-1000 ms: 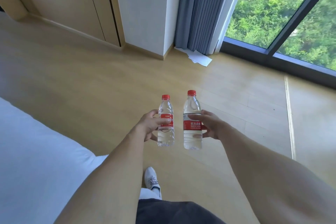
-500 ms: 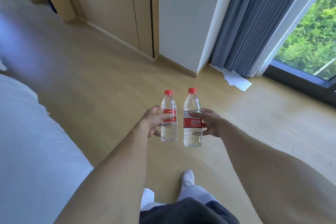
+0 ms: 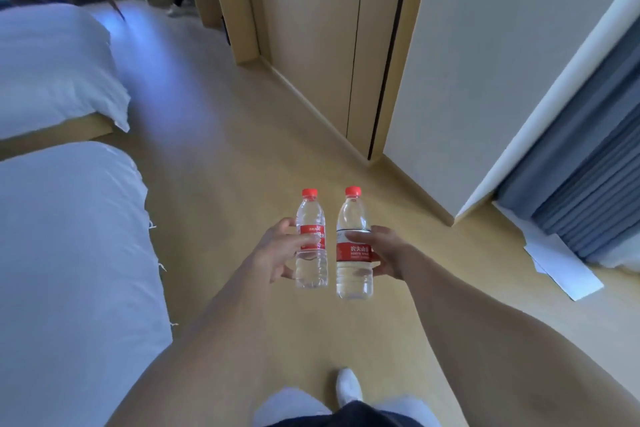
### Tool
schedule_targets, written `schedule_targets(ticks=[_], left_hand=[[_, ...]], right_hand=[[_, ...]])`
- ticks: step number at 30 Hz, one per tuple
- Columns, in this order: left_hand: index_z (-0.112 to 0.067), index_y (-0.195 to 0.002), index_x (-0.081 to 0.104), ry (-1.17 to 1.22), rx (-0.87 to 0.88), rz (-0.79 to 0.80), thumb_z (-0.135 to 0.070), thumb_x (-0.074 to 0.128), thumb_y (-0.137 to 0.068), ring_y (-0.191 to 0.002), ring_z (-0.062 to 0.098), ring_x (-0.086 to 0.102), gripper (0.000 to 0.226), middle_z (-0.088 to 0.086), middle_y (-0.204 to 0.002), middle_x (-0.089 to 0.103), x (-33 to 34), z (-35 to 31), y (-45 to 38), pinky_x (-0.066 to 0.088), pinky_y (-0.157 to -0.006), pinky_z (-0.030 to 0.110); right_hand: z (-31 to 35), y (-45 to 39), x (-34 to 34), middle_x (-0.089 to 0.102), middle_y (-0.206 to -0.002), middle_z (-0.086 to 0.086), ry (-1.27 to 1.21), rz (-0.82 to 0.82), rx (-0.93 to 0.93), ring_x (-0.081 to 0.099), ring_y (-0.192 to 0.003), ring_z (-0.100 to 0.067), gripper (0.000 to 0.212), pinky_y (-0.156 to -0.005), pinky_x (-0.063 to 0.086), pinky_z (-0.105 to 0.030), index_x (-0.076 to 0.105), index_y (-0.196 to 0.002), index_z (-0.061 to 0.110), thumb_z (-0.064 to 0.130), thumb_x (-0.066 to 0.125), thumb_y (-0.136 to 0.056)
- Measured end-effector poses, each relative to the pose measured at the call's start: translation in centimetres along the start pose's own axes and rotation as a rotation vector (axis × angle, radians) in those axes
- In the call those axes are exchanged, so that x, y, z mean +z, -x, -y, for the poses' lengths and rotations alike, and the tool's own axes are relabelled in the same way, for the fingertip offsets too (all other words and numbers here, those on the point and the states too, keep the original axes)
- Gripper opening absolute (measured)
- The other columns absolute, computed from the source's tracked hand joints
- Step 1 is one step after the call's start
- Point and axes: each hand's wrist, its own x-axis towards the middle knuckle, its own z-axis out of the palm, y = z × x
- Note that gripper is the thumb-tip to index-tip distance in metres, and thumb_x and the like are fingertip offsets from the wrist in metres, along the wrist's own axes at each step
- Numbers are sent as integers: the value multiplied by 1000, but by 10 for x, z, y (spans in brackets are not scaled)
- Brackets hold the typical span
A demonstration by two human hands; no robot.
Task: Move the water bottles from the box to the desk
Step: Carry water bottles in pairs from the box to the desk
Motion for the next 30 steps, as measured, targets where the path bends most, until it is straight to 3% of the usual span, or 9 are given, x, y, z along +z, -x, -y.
schedule_targets(ticks=[3,9,14,19,23,25,30], left_hand=[[-27,-115,63,29,-14,-38,-17,84,-78,-82,22,76,45,6,-95,78,-5,-24,-22,54,-80,68],[-26,-115,65,97,-43,-91,-15,84,-77,-90,27,75,43,8,-100,78,-33,-53,-75,51,-84,70],[-25,-114,65,167,-51,-133,-14,83,-78,-78,23,74,41,6,-92,77,-74,-72,-134,54,-82,66],[-26,-111,65,221,-69,-143,-13,83,-78,-76,21,72,40,4,-90,77,-142,-105,-213,55,-81,59],[-28,-110,65,233,-80,-136,-15,83,-76,-71,17,74,41,2,-86,77,-205,-148,-266,56,-58,39],[-28,-110,65,225,-70,-134,-19,83,-73,-72,16,74,42,1,-86,77,-234,-174,-290,52,-54,34],[-32,-106,67,204,-46,-150,-28,87,-59,-70,15,74,51,-1,-87,78,-289,-232,-344,45,-49,26]], right_hand=[[38,-37,2,74,-105,-12,52,47,0,71,-94,-28,43,-88,55,-59,65,-115,11,25,82,-78],[86,-109,19,73,-111,-15,123,126,32,71,-102,-30,49,-88,55,-60,63,-121,9,26,82,-79],[127,-180,47,72,-113,-16,176,159,52,70,-104,-31,49,-89,55,-59,62,-123,7,24,81,-80],[189,-263,94,70,-117,-20,198,166,46,69,-102,-33,50,-91,54,-59,60,-125,5,23,80,-82],[243,-317,133,70,-116,-19,209,149,62,68,-106,-34,49,-93,52,-61,60,-125,6,22,79,-83],[272,-343,150,71,-113,-18,196,158,48,69,-100,-32,48,-92,53,-60,61,-125,6,21,79,-83],[336,-407,190,70,-118,-18,185,167,23,68,-109,-33,55,-91,55,-56,56,-130,8,22,80,-82]])
